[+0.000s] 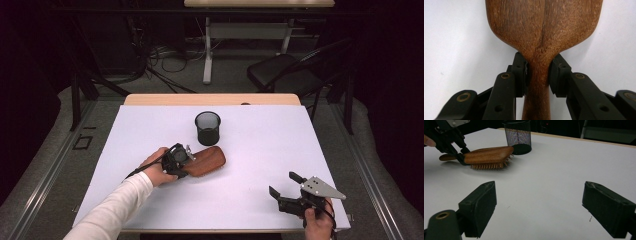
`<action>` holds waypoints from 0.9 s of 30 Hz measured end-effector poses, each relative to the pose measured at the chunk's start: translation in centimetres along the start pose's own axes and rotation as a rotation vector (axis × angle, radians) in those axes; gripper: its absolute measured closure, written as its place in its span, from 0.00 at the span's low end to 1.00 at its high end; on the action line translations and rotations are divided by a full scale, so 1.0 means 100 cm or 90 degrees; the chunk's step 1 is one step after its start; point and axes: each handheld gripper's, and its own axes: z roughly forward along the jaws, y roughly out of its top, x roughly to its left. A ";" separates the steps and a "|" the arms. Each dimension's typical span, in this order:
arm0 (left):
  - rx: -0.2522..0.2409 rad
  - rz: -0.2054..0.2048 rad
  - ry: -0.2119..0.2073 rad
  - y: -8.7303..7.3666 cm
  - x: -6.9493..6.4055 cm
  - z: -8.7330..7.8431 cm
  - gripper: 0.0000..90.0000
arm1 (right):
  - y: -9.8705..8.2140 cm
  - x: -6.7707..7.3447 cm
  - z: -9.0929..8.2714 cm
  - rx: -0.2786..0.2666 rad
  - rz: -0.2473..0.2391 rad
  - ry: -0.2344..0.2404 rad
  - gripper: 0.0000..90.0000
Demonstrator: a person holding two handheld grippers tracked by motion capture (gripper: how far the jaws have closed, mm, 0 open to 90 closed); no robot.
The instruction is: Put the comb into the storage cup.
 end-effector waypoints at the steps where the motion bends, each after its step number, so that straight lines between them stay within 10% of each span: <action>1: 0.000 0.000 0.000 0.000 0.000 0.000 0.78 | 0.000 0.000 0.000 0.000 0.000 0.000 0.13; 27: -0.002 -0.032 -0.012 -0.002 -0.002 -0.002 0.80 | 0.000 0.000 0.000 0.003 0.000 0.000 0.13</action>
